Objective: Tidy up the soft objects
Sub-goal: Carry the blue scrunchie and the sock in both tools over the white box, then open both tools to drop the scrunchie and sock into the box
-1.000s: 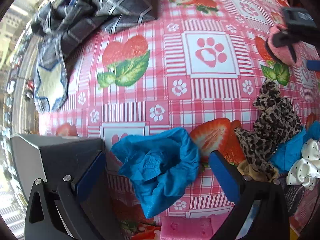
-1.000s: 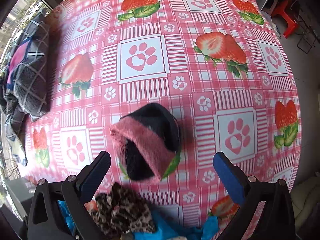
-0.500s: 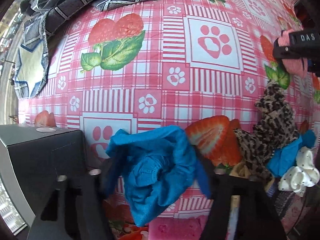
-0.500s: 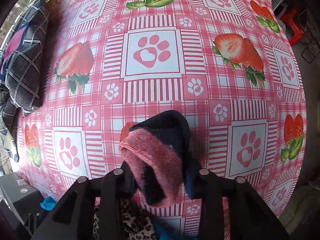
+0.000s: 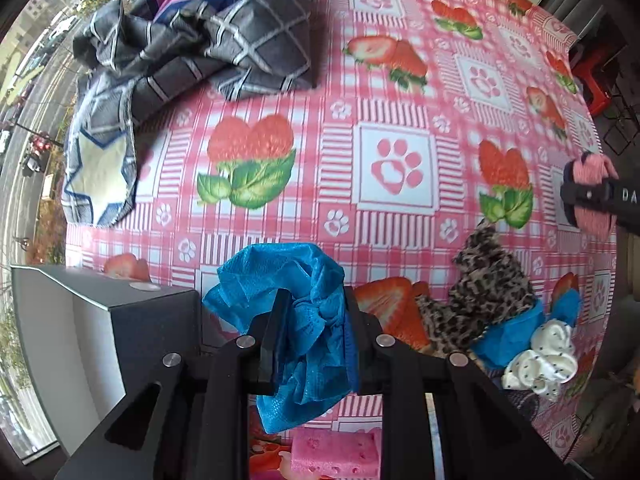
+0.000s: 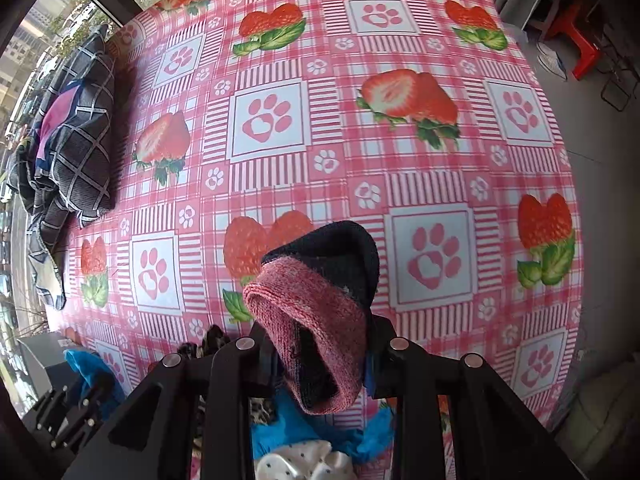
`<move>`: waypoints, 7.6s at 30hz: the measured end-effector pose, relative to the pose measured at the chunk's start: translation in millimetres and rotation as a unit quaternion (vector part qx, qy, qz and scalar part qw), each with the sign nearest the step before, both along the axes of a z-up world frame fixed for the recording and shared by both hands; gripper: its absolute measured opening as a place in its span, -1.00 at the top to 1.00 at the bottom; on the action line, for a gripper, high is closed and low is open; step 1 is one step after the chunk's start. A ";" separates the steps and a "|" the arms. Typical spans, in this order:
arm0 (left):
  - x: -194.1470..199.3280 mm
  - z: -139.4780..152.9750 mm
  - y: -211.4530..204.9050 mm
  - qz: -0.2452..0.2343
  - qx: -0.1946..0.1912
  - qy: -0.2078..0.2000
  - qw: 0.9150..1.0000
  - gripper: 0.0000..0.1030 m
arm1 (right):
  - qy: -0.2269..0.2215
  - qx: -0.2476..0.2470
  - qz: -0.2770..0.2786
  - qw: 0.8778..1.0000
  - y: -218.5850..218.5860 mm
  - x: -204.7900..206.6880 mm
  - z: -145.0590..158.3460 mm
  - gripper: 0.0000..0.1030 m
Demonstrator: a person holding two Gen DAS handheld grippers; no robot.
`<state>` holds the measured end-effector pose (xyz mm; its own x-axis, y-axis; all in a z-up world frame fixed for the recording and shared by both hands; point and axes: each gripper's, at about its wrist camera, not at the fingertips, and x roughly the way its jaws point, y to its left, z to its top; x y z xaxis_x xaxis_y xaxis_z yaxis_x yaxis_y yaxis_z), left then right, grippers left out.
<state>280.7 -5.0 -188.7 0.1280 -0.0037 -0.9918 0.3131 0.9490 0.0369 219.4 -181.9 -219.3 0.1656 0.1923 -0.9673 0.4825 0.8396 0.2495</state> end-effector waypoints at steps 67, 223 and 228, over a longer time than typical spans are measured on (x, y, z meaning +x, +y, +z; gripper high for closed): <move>-329.3 110.8 -95.4 -0.250 -0.021 -0.023 0.968 0.49 | -0.006 0.067 0.008 0.998 -1.2 -323.7 72.5 0.41; -216.1 37.8 300.0 0.068 -0.109 0.015 0.992 -1.00 | -0.042 0.095 0.259 0.960 361.8 -115.2 141.1 -0.98; -208.5 55.3 279.7 0.037 -0.128 -0.004 0.991 -1.00 | -0.050 0.080 0.231 0.968 336.4 -132.7 158.2 -0.98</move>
